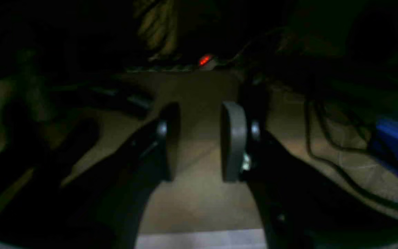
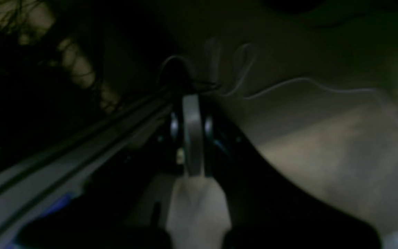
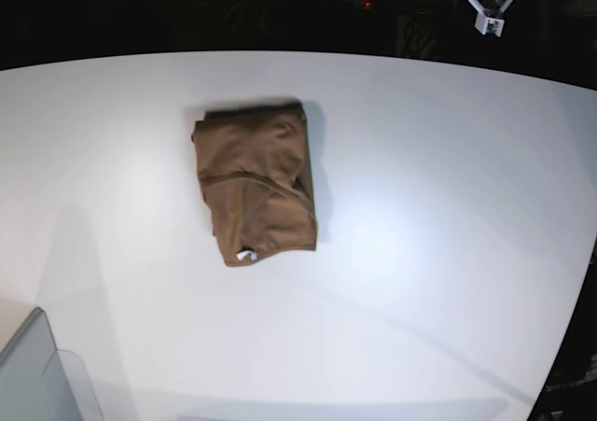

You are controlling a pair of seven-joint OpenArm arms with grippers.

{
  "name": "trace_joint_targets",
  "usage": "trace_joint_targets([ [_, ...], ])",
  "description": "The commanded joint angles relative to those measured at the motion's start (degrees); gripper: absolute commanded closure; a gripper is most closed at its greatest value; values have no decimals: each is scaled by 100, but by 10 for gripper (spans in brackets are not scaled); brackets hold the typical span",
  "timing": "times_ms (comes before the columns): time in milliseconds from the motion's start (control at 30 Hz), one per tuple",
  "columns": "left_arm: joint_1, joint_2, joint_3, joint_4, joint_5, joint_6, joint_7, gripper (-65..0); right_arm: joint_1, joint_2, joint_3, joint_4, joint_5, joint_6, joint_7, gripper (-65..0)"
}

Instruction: Layout the t-shirt on the table in an organized manner, then fold the t-shirt properly

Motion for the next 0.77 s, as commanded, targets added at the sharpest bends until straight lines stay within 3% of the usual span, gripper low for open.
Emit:
trace_joint_targets([
  [0, -147, -73, 190, -474, -37, -4, -319, -191, 118, 79, -185, -124, -45, 50, 256, 0],
  [133, -1361, -337, 1034, -3305, -37, 40, -1541, -190, 548, 26, -414, -1197, -282, -152, 1329, 0],
  [267, -2565, -381, 1368, -6100, -46, 120, -2895, -189, 1129, 123, -467, -3034, -713, -1242, 2788, 0],
  [300, -2732, -381, 1386, -6478, -46, 348, -3255, -189, 1261, 176, -467, -3483, -898, -1532, 3184, 0],
  [400, -2917, -311, 1790, -6777, -37, 1456, -4099, -185, 1603, 184, -467, -4476, -1478, -2490, 4327, 0],
  [467, -2987, -223, 2221, -6777, -89, 2124, -4037, -124, 1726, 158, -467, -4713, -1891, -3176, 4617, 0],
  [533, -3075, -144, 2362, -6786, -98, 2643, -3765, 0, 1779, 141, -467, -4757, -2269, -3818, 4582, 0],
  [633, -3092, 41, 2388, -6786, -63, 2766, -3624, -14, 1814, 35, -467, -4748, -2691, -4275, 4564, 0],
  [733, -3101, 217, 2397, -6786, -46, 2774, -3598, -3, 1920, 0, -467, -4766, -2849, -4389, 4564, 0],
])
